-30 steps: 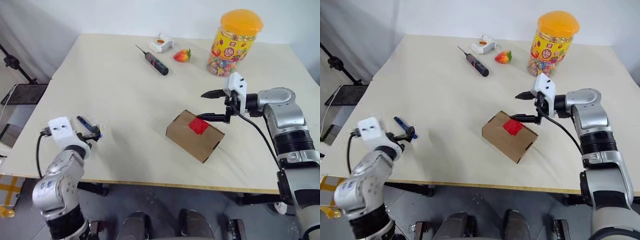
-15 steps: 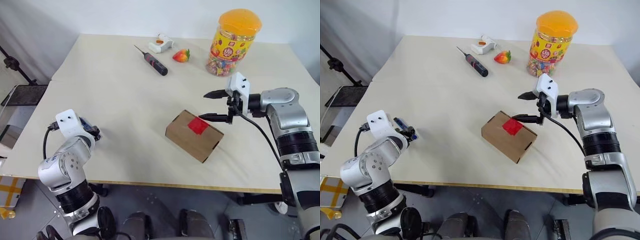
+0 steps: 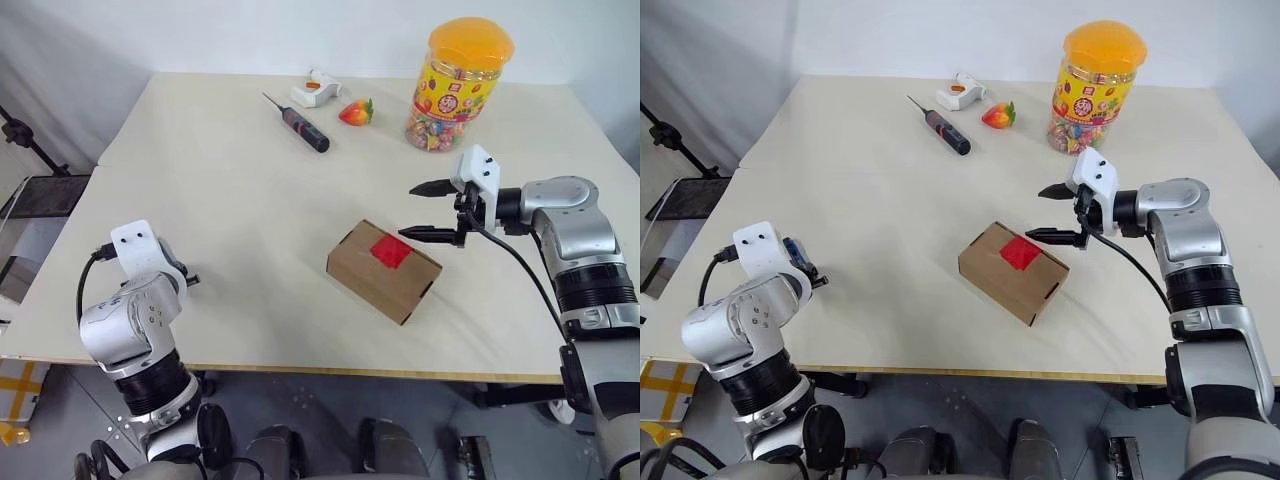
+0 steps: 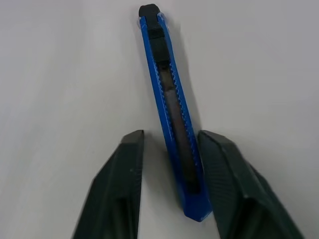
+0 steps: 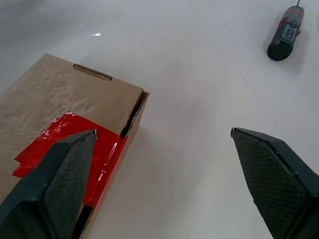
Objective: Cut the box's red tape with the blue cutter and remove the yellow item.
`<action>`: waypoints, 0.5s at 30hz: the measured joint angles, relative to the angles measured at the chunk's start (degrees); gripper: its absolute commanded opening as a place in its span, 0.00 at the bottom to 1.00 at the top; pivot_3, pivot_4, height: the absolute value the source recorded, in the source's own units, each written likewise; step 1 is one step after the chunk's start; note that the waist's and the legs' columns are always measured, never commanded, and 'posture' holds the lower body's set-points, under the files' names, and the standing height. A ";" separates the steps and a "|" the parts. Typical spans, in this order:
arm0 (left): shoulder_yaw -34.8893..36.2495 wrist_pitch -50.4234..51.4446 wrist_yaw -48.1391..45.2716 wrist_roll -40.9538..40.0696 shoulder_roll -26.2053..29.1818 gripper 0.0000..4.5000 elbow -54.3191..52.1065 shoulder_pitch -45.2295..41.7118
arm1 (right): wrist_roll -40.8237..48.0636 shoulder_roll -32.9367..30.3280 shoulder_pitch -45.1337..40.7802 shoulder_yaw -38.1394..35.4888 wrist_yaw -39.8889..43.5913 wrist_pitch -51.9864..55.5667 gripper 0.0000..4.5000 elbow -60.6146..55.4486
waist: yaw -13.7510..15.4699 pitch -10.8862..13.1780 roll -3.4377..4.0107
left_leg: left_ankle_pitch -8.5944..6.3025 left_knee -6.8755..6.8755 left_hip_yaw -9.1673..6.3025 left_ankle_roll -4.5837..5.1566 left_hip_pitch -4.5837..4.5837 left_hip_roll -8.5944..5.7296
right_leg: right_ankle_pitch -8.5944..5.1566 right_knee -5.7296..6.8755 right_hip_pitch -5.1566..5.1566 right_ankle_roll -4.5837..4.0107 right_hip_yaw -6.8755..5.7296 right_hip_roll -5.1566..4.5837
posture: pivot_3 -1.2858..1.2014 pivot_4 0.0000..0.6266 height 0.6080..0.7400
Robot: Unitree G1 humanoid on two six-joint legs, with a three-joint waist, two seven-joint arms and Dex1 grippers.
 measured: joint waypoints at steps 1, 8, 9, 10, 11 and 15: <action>-0.02 0.00 -0.16 0.26 -0.12 0.16 0.00 -0.03 | -0.01 0.01 -0.08 0.00 -0.07 -0.09 1.00 0.22 | -0.09 -0.01 0.02 | 0.00 0.00 0.01 0.00 0.01 0.00 | 0.00 0.00 0.00 0.00 0.00 0.00 | 0.52 0.24 1.00; -0.02 0.00 -1.55 1.86 -0.15 0.16 -0.01 0.01 | -0.37 0.13 -0.50 0.00 -0.65 -1.05 1.00 1.48 | -0.54 -0.02 0.03 | 0.02 0.00 0.02 -0.03 0.02 0.01 | 0.00 0.02 0.00 0.00 0.02 0.00 | 0.52 0.24 1.00; -0.01 0.00 -1.79 2.04 -0.15 0.16 -0.04 0.04 | -0.41 0.17 -0.52 0.00 -0.76 -1.09 1.00 1.57 | -0.54 -0.02 0.04 | 0.02 0.00 0.02 -0.03 0.02 0.01 | 0.00 0.02 0.00 0.00 0.03 0.00 | 0.52 0.24 1.00; -0.01 0.00 -2.08 2.24 -0.14 0.16 -0.09 0.09 | -0.43 0.18 -0.55 0.00 -0.94 -1.13 1.00 1.62 | -0.54 -0.02 0.04 | 0.02 0.00 0.02 -0.03 0.02 0.01 | 0.00 0.02 0.00 0.00 0.03 0.00 | 0.52 0.24 1.00; 0.02 0.00 -2.24 2.39 -0.16 0.16 -0.12 0.10 | -0.46 0.19 -0.64 0.00 -1.05 -1.15 1.00 1.71 | -0.54 -0.02 0.04 | 0.02 0.00 0.02 -0.03 0.02 0.01 | 0.00 0.02 0.00 0.00 0.03 0.00 | 0.52 0.24 1.00; 0.08 -0.02 -3.66 2.62 0.23 0.16 -0.43 0.53 | -0.51 0.20 -0.83 0.00 -1.38 -1.33 1.00 2.45 | -0.56 -0.02 0.04 | 0.02 0.00 0.03 -0.03 0.02 0.01 | 0.00 0.03 -0.01 0.00 0.03 0.00 | 0.52 0.24 1.00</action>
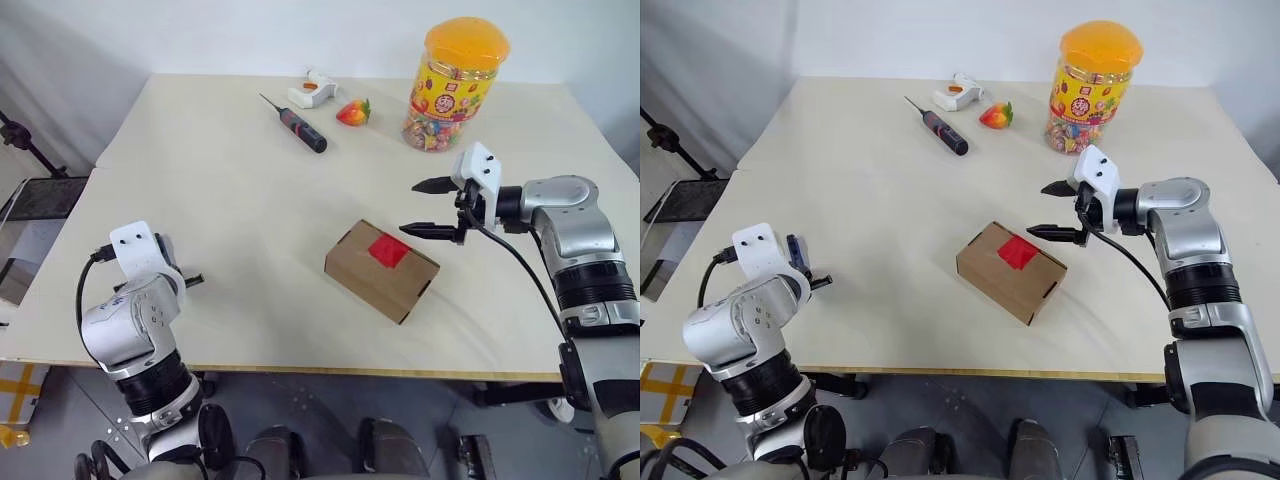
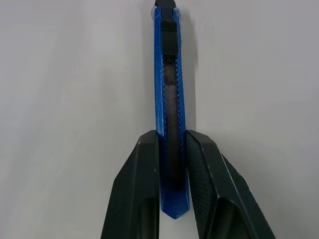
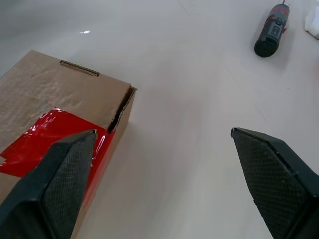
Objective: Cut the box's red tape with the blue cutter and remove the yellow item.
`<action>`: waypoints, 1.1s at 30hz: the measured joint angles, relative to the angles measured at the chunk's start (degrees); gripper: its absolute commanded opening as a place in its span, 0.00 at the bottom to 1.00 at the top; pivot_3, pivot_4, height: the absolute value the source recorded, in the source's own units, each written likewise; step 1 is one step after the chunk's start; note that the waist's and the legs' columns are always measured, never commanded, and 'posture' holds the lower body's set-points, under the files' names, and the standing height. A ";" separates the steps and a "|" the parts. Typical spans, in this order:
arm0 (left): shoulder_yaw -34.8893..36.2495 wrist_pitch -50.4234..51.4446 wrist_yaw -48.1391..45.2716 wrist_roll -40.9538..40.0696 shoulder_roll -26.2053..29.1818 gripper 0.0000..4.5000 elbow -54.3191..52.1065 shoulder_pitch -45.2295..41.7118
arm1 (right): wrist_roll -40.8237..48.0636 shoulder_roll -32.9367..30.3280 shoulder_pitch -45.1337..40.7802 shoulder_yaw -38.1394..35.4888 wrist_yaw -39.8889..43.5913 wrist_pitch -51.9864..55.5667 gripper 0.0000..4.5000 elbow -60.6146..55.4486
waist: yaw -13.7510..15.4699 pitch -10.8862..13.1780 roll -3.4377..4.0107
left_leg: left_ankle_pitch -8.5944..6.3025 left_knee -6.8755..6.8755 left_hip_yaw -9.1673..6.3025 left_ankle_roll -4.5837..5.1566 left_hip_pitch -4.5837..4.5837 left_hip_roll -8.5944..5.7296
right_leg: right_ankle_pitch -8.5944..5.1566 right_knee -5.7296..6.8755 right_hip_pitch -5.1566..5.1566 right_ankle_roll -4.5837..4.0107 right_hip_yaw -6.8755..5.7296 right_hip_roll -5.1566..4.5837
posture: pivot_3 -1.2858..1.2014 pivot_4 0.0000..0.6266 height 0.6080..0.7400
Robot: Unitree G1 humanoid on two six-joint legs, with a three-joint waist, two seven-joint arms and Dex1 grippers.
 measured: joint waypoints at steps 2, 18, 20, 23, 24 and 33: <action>0.00 -0.28 -1.68 -0.35 0.97 0.16 -0.33 0.55 | -0.01 0.00 0.00 0.00 -0.17 -0.03 1.00 0.07 | -0.02 0.00 0.00 | 0.00 0.00 0.00 0.00 -0.01 0.00 | 0.00 0.00 -0.01 0.00 0.00 0.00 | 0.52 0.24 1.00; -4.77 -19.08 -42.08 -22.75 23.54 0.16 -7.30 20.04 | 2.52 -0.01 2.81 -2.21 -0.87 5.38 1.00 -9.42 | -0.16 0.17 -0.22 | -0.03 -0.01 -0.20 -0.06 -0.21 0.03 | -0.03 -0.09 -0.10 -0.06 0.00 -0.01 | 0.52 0.24 1.00; -6.09 -22.20 -44.94 -23.62 26.43 0.16 -7.15 21.51 | 2.82 -0.01 3.16 -2.22 -0.84 6.46 1.00 -10.88 | -0.21 0.18 -0.20 | -0.03 -0.01 -0.16 -0.06 -0.22 0.04 | -0.04 -0.12 -0.10 -0.06 -0.03 0.01 | 0.52 0.24 1.00; -10.27 -31.92 -56.11 -24.39 34.71 0.16 -5.36 24.74 | 3.63 -0.65 5.03 -2.25 -0.96 9.87 0.96 -17.34 | -0.28 0.19 -0.20 | -0.04 -0.03 -0.12 -0.09 -0.22 0.12 | -0.08 -0.11 -0.15 -0.15 -0.07 0.05 | 0.52 0.24 1.00; -12.03 -36.83 -61.43 -24.46 37.74 0.16 -4.24 25.38 | 4.38 -0.93 6.33 -2.19 -1.12 12.50 0.92 -21.00 | -0.20 0.21 -0.16 | -0.06 -0.04 -0.12 -0.12 -0.21 0.13 | -0.10 -0.09 -0.15 -0.18 -0.08 0.05 | 0.52 0.24 1.00; -25.10 -63.88 -81.62 -18.24 46.74 0.16 10.64 22.25 | 7.92 -0.45 9.30 6.17 -4.88 32.78 0.25 -49.42 | -0.16 0.44 0.21 | -0.07 -0.05 0.01 -0.12 -0.25 0.17 | -0.11 -0.03 -0.28 -0.20 -0.17 0.06 | 0.52 0.24 1.00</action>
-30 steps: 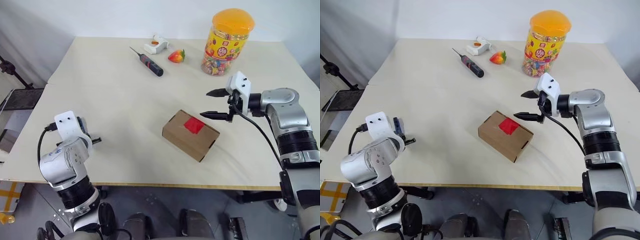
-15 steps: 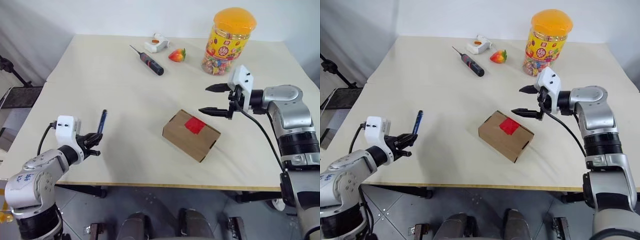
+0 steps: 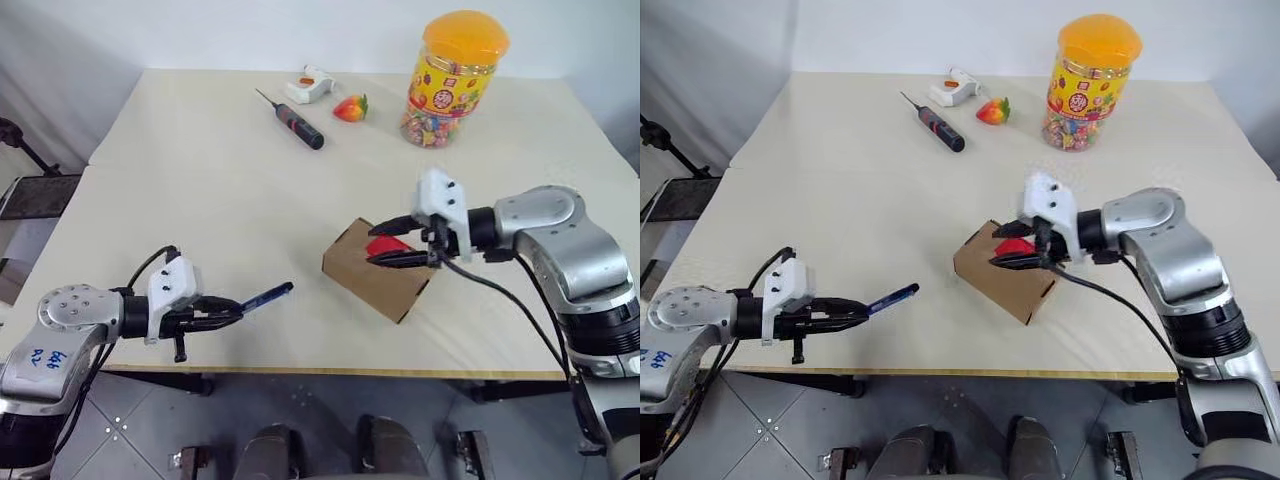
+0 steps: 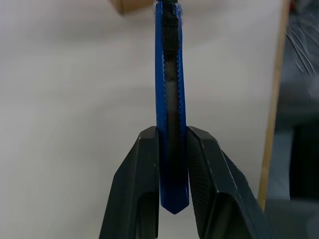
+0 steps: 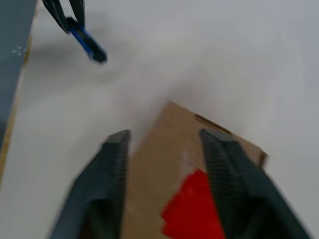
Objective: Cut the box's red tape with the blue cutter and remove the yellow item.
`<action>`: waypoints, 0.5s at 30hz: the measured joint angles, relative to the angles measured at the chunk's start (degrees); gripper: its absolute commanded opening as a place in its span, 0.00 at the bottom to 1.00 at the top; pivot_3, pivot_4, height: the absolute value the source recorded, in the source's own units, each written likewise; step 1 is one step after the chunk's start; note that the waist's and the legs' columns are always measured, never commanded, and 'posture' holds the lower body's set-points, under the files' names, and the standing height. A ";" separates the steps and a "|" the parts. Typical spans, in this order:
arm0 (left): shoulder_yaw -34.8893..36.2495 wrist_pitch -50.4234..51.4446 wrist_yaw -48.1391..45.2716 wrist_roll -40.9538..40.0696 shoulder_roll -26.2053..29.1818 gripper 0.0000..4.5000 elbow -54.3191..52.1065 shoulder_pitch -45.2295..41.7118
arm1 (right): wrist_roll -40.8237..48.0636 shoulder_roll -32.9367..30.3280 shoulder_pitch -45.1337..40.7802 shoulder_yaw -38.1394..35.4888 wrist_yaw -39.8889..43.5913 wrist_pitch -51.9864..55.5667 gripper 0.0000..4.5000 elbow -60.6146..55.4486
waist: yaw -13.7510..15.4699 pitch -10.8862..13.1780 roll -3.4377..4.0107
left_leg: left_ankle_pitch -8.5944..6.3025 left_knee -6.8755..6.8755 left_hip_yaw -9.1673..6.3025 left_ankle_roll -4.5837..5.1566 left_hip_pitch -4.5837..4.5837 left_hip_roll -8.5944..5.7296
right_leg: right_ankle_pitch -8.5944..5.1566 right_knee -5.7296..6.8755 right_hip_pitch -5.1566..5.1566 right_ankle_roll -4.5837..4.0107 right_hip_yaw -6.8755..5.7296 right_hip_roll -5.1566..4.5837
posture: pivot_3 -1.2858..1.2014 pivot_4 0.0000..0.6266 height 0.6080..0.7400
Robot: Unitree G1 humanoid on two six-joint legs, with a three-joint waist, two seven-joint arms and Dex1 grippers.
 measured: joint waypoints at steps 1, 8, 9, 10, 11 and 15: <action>-0.92 -1.27 -0.85 0.43 0.39 0.16 0.74 -0.46 | 0.18 0.78 -0.13 1.17 -0.78 1.06 0.19 -1.55 | -0.05 0.00 0.00 | 0.00 -0.02 0.02 0.00 0.00 0.00 | 0.00 0.05 -0.04 0.00 0.00 0.00 | 0.52 0.24 1.00; -6.90 -6.82 -4.25 5.67 3.28 0.16 4.61 -2.76 | -4.21 6.01 -0.45 9.89 -7.03 1.28 0.01 -5.15 | -0.03 0.00 -0.01 | 0.00 0.00 0.08 0.02 -0.03 -0.05 | 0.00 0.12 -0.09 0.00 -0.03 0.01 | 0.52 0.24 1.00; -8.45 -7.69 -4.41 7.27 3.70 0.16 5.56 -3.83 | -6.95 7.54 -0.35 13.77 -8.25 -1.00 0.01 -4.64 | -0.04 0.00 -0.01 | 0.00 -0.01 0.13 0.02 -0.03 -0.06 | 0.00 0.12 -0.12 0.00 -0.01 0.01 | 0.52 0.24 1.00; -9.04 -8.23 -4.51 8.05 3.75 0.16 5.82 -4.32 | -8.24 8.31 -0.10 15.99 -8.77 -2.16 0.01 -4.25 | -0.02 0.01 -0.02 | 0.00 -0.01 0.15 0.03 -0.05 -0.06 | 0.00 0.13 -0.15 0.00 -0.01 0.02 | 0.52 0.24 1.00; -9.48 -8.77 -4.63 8.60 3.78 0.16 5.81 -4.81 | -9.38 8.83 0.23 18.25 -9.01 -3.11 0.01 -3.76 | 0.02 0.01 -0.02 | 0.01 -0.01 0.14 0.03 -0.06 -0.07 | 0.00 0.14 -0.15 0.00 -0.01 0.01 | 0.52 0.24 1.00; -10.94 -9.05 -4.34 10.10 3.73 0.16 5.98 -6.51 | -13.55 9.11 0.79 23.22 -8.78 -6.56 0.01 -2.01 | 0.12 0.00 -0.02 | 0.03 0.01 0.09 0.08 -0.06 -0.16 | 0.00 0.16 -0.11 0.01 0.01 -0.03 | 0.52 0.24 1.00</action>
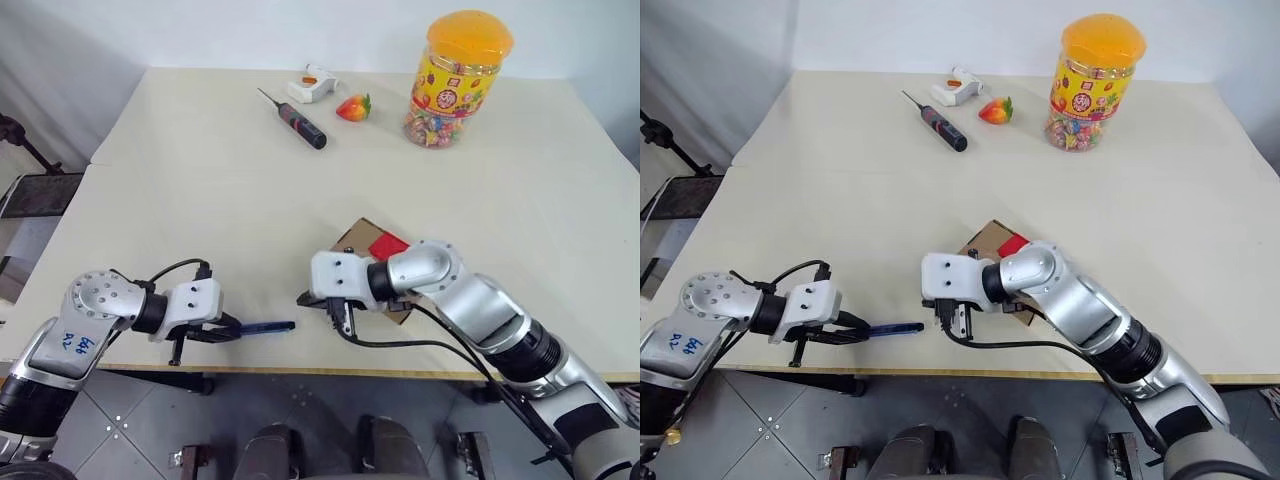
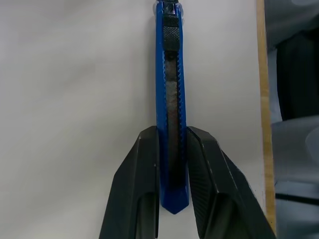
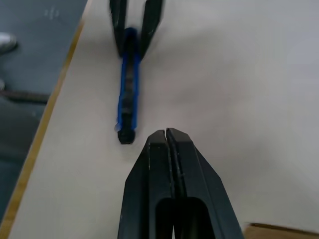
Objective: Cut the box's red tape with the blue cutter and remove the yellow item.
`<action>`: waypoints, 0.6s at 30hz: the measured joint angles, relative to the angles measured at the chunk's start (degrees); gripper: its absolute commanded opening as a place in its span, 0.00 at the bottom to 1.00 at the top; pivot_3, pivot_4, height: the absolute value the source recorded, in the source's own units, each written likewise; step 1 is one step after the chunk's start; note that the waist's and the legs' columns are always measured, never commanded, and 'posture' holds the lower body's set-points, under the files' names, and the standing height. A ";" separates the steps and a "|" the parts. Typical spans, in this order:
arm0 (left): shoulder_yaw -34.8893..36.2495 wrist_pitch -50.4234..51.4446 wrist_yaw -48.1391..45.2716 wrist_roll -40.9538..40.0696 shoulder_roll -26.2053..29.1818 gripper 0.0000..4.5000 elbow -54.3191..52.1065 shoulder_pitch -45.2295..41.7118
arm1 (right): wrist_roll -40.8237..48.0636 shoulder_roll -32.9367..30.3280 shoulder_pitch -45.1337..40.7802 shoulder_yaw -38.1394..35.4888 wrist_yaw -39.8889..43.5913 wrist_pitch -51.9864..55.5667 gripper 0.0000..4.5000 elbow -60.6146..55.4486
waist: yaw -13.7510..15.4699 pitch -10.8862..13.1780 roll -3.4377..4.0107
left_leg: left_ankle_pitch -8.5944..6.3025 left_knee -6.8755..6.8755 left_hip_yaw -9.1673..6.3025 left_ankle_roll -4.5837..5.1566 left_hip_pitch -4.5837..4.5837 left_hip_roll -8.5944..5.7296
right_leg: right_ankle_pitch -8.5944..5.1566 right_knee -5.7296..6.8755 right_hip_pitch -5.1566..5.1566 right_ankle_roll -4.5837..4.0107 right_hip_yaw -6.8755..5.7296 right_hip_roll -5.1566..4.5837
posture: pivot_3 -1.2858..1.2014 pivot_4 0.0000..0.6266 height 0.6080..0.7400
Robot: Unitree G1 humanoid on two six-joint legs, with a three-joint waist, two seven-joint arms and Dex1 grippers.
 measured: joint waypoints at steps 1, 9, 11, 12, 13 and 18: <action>-0.04 0.26 0.04 0.03 -0.01 0.16 -0.02 -0.07 | -0.73 0.01 0.42 0.69 0.10 -0.92 0.01 0.47 | -0.01 0.00 0.00 | 0.01 0.00 -0.01 0.01 0.00 0.01 | 0.00 0.00 0.01 0.00 -0.01 0.00 | 0.52 0.24 1.00; -0.65 1.56 -0.05 0.36 -0.27 0.16 0.00 -0.87 | -5.72 2.62 1.66 4.08 0.14 -6.34 0.01 6.25 | -0.02 0.00 0.00 | 0.02 0.03 0.00 0.03 0.09 0.01 | 0.00 0.05 0.08 0.00 0.02 0.00 | 0.52 0.24 1.00; -0.69 1.82 -0.08 0.46 -0.26 0.16 -0.02 -0.89 | -7.13 3.27 1.66 4.44 -0.21 -8.27 0.01 8.49 | -0.08 -0.01 -0.01 | 0.02 0.02 -0.01 0.02 0.20 0.03 | 0.00 0.05 0.17 0.00 0.01 0.01 | 0.52 0.24 1.00; -0.70 1.93 -0.12 0.47 -0.26 0.16 -0.02 -0.88 | -7.53 4.18 1.65 4.29 -0.38 -9.55 0.01 9.78 | -0.16 -0.01 -0.01 | 0.02 0.02 0.01 0.02 0.21 0.05 | 0.00 0.05 0.17 0.00 0.02 0.01 | 0.52 0.24 1.00; -0.74 2.03 -0.15 0.51 -0.26 0.16 -0.02 -0.88 | -8.00 5.20 1.65 4.24 -0.59 -10.29 0.01 10.78 | -0.28 -0.01 -0.01 | 0.02 0.02 0.02 0.02 0.26 0.10 | 0.00 0.07 0.19 0.00 0.02 0.03 | 0.52 0.24 1.00; -0.59 2.77 -0.41 0.76 -0.09 0.16 -0.10 -0.85 | -9.23 7.65 1.63 3.33 -0.62 -13.18 0.01 13.92 | -0.66 -0.02 -0.02 | 0.05 0.03 0.07 -0.03 0.31 0.16 | 0.00 0.11 0.20 -0.01 0.07 0.06 | 0.52 0.24 1.00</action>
